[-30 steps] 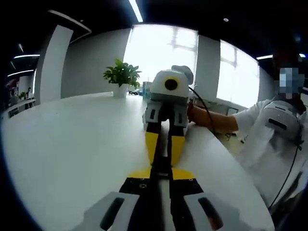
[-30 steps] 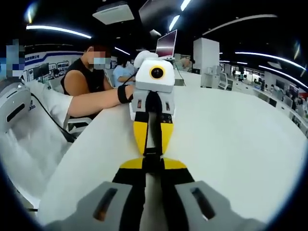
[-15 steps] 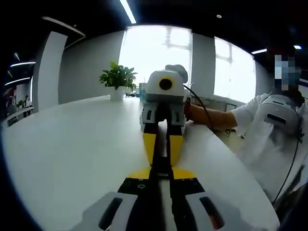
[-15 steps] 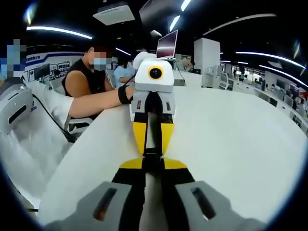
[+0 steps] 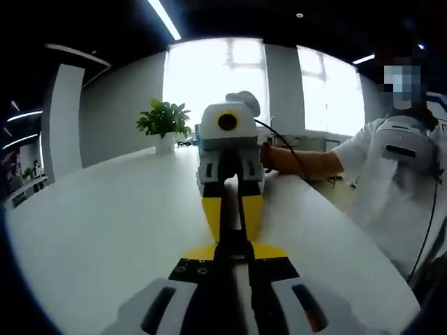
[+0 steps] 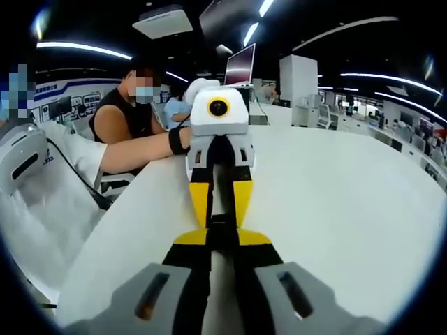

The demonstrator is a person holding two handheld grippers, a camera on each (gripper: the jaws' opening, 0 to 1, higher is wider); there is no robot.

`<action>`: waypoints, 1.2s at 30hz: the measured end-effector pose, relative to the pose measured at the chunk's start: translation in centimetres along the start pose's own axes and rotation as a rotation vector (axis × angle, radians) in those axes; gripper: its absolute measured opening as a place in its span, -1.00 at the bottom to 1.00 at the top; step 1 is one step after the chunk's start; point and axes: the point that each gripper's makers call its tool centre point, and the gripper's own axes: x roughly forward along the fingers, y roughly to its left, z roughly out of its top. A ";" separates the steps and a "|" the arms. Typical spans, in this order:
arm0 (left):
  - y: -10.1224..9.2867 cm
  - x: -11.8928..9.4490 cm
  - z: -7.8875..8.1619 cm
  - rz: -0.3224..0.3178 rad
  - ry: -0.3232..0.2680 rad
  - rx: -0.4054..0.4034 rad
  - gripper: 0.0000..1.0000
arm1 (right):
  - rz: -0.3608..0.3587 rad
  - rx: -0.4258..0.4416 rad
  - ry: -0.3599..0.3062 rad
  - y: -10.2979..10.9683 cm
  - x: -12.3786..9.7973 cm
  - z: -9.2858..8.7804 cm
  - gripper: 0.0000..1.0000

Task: Snap the two parts of the plastic buckle together until the buckle closes and remains connected.

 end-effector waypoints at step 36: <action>2.5 -0.8 0.0 0.130 0.007 -0.114 -0.78 | -0.260 -0.046 -0.131 -4.4 -1.2 2.1 1.00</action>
